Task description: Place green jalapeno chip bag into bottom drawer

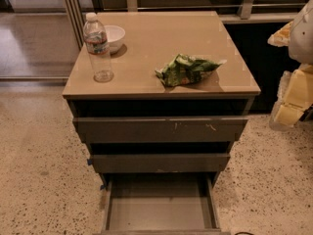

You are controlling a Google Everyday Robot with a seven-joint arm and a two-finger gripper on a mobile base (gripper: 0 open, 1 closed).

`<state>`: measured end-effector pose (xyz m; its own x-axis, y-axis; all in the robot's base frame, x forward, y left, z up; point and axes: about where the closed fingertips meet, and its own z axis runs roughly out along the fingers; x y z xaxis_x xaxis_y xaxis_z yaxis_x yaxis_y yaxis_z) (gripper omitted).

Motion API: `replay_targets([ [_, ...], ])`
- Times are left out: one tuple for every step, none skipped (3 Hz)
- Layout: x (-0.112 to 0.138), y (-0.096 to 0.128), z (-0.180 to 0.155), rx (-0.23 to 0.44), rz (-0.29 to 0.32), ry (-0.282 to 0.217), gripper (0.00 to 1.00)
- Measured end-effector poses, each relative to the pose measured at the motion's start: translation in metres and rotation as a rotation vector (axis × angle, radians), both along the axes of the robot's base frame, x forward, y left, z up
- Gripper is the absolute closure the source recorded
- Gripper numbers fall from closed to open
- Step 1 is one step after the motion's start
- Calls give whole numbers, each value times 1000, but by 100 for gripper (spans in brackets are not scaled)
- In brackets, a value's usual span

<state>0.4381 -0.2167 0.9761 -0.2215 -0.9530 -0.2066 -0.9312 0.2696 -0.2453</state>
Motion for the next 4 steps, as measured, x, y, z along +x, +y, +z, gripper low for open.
replay_targets([
  [0, 0, 0, 0, 0, 0, 0],
  [13, -1, 4, 11, 0, -65, 0],
  [53, 8, 4, 86, 18, -216, 0],
  [91, 27, -3, 164, 44, -289, 0],
])
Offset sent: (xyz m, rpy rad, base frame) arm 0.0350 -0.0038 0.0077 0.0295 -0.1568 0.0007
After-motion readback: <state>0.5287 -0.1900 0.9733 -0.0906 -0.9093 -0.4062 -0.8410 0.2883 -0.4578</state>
